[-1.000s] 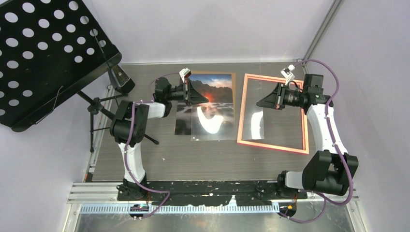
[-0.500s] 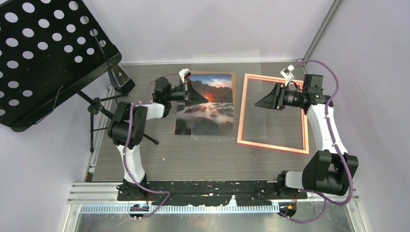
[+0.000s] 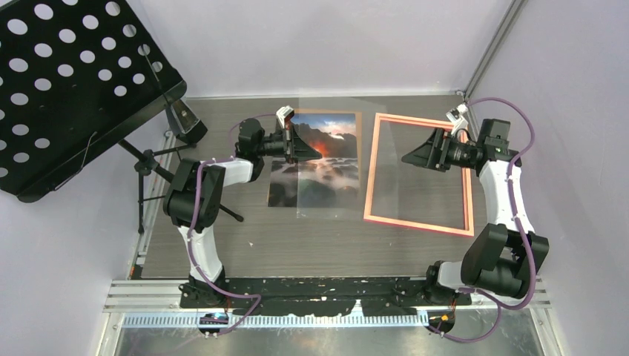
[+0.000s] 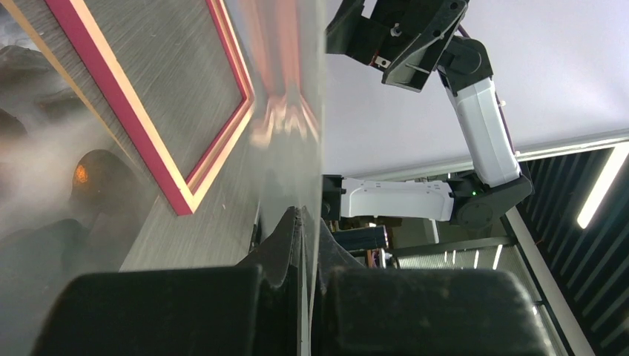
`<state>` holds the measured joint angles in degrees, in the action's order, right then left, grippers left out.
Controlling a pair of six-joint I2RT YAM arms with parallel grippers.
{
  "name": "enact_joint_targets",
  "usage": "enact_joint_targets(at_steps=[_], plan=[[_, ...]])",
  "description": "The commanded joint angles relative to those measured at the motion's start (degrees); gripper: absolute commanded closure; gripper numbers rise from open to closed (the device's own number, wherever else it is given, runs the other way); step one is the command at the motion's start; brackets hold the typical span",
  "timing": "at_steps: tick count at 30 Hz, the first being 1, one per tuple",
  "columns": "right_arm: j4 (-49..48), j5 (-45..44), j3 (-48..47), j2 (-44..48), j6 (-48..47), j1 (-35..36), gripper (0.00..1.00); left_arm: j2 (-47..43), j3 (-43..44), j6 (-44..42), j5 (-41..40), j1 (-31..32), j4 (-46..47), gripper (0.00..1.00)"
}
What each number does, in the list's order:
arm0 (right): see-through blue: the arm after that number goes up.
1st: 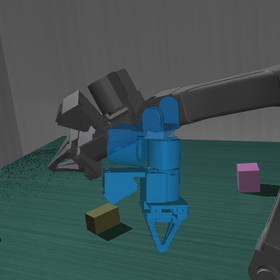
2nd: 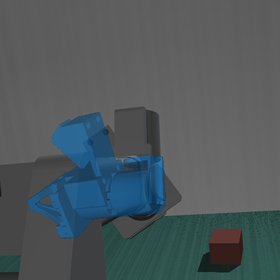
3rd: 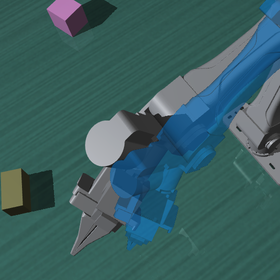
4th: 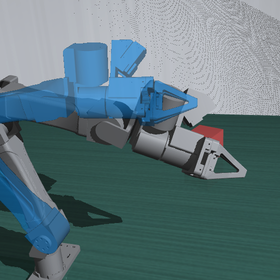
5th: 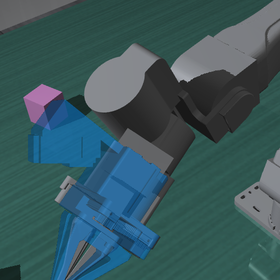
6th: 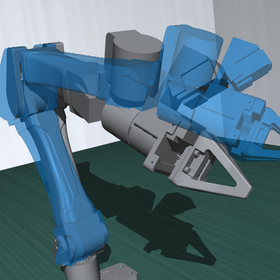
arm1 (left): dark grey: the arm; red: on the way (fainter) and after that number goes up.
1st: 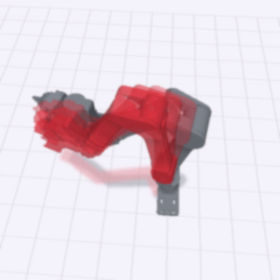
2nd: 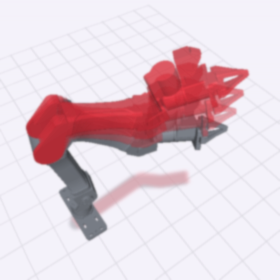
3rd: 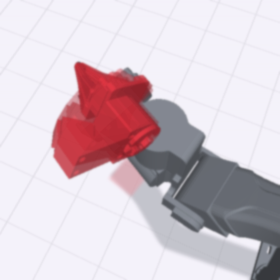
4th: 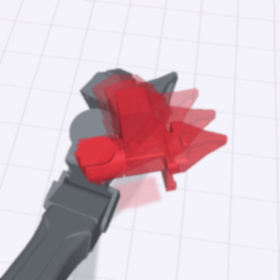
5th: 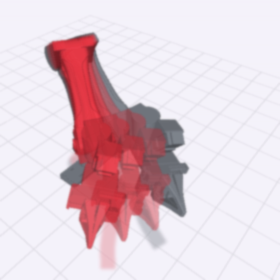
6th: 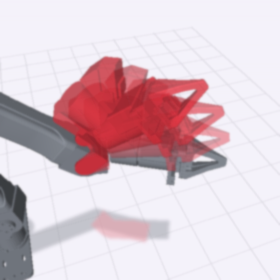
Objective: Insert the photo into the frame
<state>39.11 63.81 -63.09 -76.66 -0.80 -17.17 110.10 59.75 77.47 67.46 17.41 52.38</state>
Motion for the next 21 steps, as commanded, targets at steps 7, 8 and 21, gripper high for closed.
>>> enact_joint_targets(at_steps=[7, 8, 21], plan=[[4.7, -1.7, -1.2, 3.1, -7.0, -5.5, 0.06, -0.8, 0.5, -2.7, -1.0, 1.5, -1.0, 1.0], [5.0, -2.5, -1.2, 3.3, -7.4, -6.0, 0.06, -0.9, 0.6, -2.6, -1.0, 1.6, -1.1, 1.0], [-2.6, -35.5, 0.5, 8.7, -9.9, -6.7, 0.07, -4.6, 1.6, 1.9, -0.8, 2.3, 0.5, 1.0]])
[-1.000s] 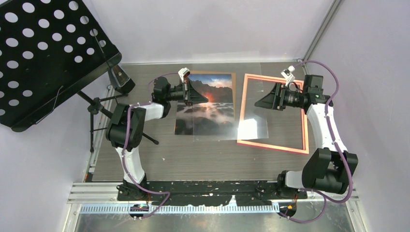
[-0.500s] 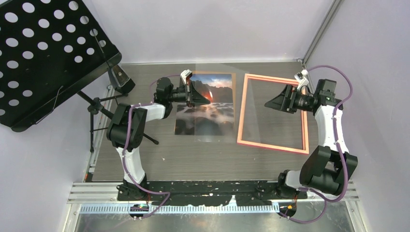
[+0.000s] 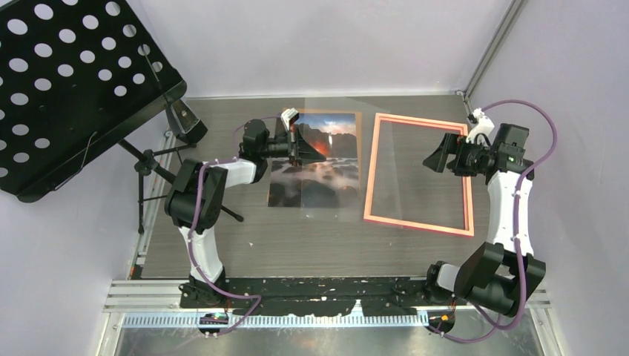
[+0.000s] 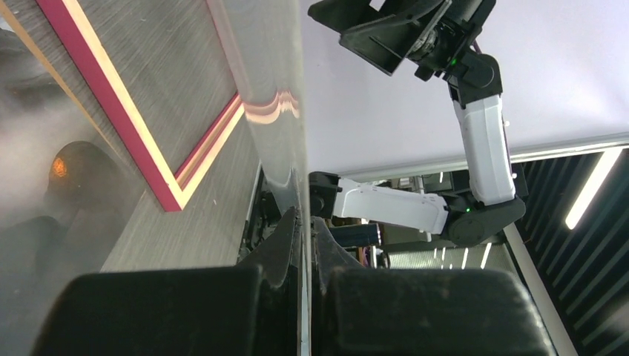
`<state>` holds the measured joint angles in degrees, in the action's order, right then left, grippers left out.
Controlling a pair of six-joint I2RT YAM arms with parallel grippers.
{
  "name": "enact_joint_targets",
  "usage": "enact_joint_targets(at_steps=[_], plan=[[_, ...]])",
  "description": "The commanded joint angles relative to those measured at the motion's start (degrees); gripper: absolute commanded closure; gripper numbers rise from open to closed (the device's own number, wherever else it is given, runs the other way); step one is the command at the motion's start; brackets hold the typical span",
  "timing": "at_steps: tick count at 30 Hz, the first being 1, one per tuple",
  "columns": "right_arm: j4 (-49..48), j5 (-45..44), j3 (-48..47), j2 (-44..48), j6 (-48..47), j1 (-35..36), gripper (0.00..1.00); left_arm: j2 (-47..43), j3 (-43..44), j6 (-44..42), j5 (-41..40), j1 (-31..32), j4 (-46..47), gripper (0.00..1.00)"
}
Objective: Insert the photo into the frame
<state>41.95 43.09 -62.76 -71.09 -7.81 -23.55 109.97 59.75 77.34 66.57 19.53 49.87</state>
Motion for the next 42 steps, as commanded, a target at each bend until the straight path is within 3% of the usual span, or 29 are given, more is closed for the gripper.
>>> enact_joint_targets(at_steps=[1, 8, 15, 22, 31, 42], plan=[[-6.1, -18.3, 0.0, 3.0, -3.9, -0.3, 0.07, -4.7, 1.8, 2.3, 0.0, 0.2, 3.2, 1.0], [-8.4, -31.5, -0.7, -3.1, -8.9, -0.4, 0.09, -5.0, 3.5, 3.9, 0.3, 0.2, 2.4, 1.0], [-11.7, -37.5, -2.3, -11.9, -11.6, -0.9, 0.12, -6.3, 4.6, 0.6, 0.1, 0.0, -3.3, 1.0], [-13.6, -40.0, -5.1, -22.2, -13.8, -1.4, 0.14, -8.2, 4.8, -2.7, 0.1, -0.3, -7.7, 1.0], [-14.7, -40.9, -6.3, -27.7, -14.2, -2.8, 0.19, -11.2, 4.5, -8.9, 0.3, -0.4, -15.0, 1.0], [-14.0, -39.7, -8.3, -33.4, -14.0, -3.0, 0.4, -12.1, 4.6, -9.0, 0.8, -0.5, -14.9, 1.0]])
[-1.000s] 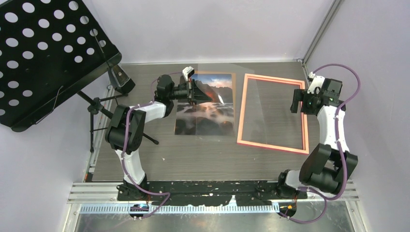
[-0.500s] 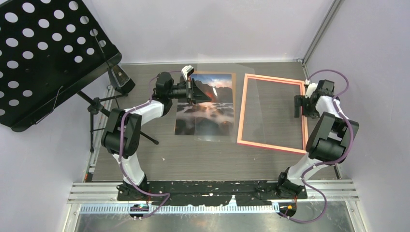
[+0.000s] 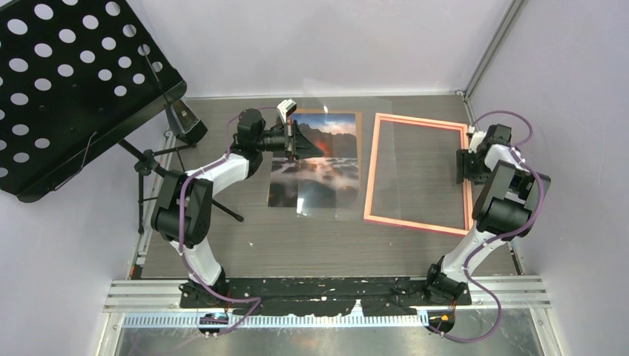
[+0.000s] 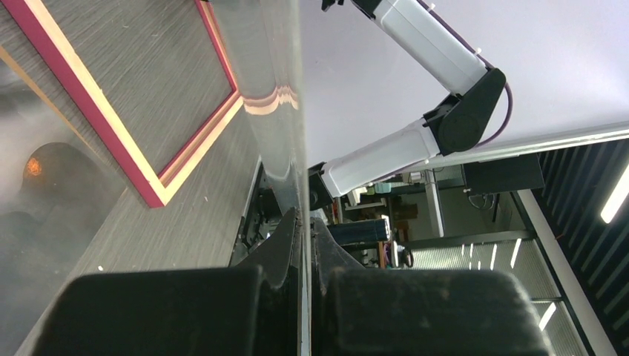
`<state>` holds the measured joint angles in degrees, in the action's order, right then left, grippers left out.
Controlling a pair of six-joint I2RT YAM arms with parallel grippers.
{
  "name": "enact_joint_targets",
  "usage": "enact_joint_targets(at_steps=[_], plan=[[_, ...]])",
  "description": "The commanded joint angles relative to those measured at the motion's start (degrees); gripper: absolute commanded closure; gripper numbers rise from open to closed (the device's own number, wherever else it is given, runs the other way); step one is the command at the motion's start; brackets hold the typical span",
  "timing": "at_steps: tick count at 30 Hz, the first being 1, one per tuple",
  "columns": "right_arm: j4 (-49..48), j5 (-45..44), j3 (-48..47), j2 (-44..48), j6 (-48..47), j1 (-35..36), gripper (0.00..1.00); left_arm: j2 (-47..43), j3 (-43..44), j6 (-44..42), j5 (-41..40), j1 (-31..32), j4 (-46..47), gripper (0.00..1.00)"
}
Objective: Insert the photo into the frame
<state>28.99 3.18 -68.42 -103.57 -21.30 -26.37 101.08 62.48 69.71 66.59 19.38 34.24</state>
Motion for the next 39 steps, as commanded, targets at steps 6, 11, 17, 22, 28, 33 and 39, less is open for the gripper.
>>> enact_joint_targets(at_steps=[6, 11, 17, 22, 28, 33, 39], plan=[[-0.6, 1.5, -2.7, -2.3, -0.7, -0.2, 0.63, -3.0, 2.3, -1.2, 0.6, -0.4, 0.7, 1.0], [-2.4, 2.8, 1.0, -0.2, -0.2, 0.0, 0.88, -3.1, 1.8, -1.3, 0.5, -0.8, 0.7, 1.0], [-5.6, 2.3, 5.6, 3.4, -0.3, 1.1, 0.95, -3.5, 1.6, -2.3, 0.6, -1.8, -0.6, 1.0], [-6.2, 2.0, 8.0, 5.3, -0.1, 2.8, 0.94, -4.2, 1.9, -3.4, 0.5, -2.7, -2.1, 1.0], [-8.1, 0.8, 10.9, 7.1, 0.6, 5.9, 0.95, -4.7, 1.2, -3.6, 0.5, -3.7, -2.1, 1.0], [-8.7, 0.4, 12.2, 7.8, 2.1, 9.4, 0.95, -5.5, 0.0, -4.1, 0.6, -4.9, -1.9, 1.0], [-8.3, 2.6, 12.2, 7.7, 6.2, 11.5, 0.95, -6.9, -1.1, -6.4, 0.6, -6.2, -4.3, 1.0]])
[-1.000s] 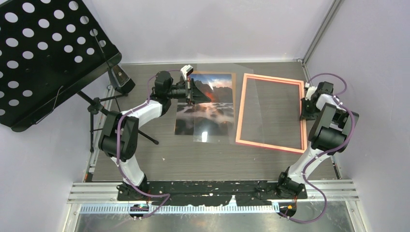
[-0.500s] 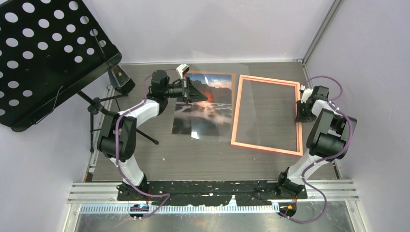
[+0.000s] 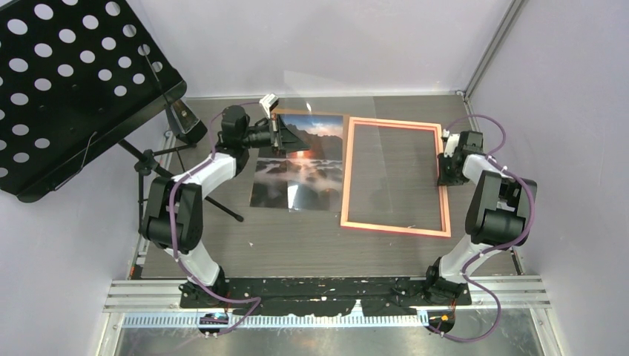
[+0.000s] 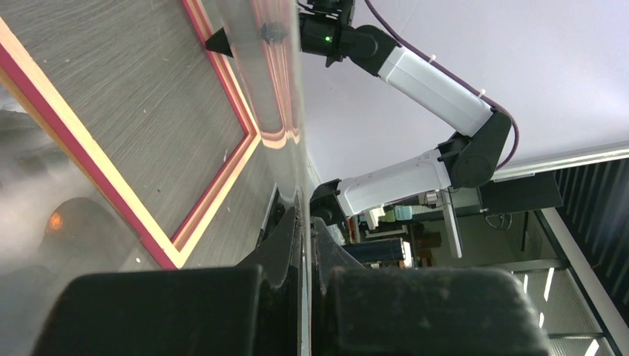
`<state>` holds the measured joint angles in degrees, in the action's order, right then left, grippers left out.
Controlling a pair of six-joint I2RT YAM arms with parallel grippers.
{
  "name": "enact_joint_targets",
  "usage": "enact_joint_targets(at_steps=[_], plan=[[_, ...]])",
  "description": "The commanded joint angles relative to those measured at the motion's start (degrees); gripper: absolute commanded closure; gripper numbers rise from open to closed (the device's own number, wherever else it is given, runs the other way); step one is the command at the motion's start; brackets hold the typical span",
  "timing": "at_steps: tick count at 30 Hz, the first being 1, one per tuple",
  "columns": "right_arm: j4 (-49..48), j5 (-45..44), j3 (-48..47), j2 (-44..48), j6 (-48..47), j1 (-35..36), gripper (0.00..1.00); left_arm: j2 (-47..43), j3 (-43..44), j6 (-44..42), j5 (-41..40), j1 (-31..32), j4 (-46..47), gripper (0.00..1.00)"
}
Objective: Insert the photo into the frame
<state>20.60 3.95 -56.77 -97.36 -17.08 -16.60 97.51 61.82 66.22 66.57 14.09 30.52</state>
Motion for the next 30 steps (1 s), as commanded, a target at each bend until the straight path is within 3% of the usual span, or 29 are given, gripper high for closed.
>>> enact_joint_targets(at_steps=[1, 7, 15, 20, 24, 27, 30], plan=[[0.4, 2.2, 0.6, 1.6, 2.3, 2.0, 0.95, -3.6, -0.5, -3.7, 0.5, -0.9, -1.5, 1.0], [-0.3, 1.1, 1.8, 3.2, 3.0, 2.5, 0.95, -3.7, -1.2, -5.2, 0.2, -0.9, -2.4, 1.0], [0.8, 4.1, 3.7, 4.6, 2.1, 0.3, 0.94, 0.3, -1.8, 3.2, -0.4, 0.0, 9.7, 1.0], [1.6, 4.8, 3.7, 4.3, 1.5, 0.2, 0.93, 4.4, 1.7, 4.3, -1.2, 2.7, 11.0, 1.0], [1.9, 4.4, 3.4, 4.7, 1.8, -0.6, 0.79, 7.9, 5.1, 5.0, -1.8, 5.2, 11.9, 1.0], [2.5, 4.4, 2.8, 5.2, 2.2, -1.2, 0.59, 10.9, 7.7, 6.4, -2.5, 6.5, 13.7, 1.0], [3.6, 5.3, 2.0, 6.4, 2.9, -2.8, 0.46, 14.0, 10.2, 9.8, -3.0, 7.6, 16.6, 1.0]])
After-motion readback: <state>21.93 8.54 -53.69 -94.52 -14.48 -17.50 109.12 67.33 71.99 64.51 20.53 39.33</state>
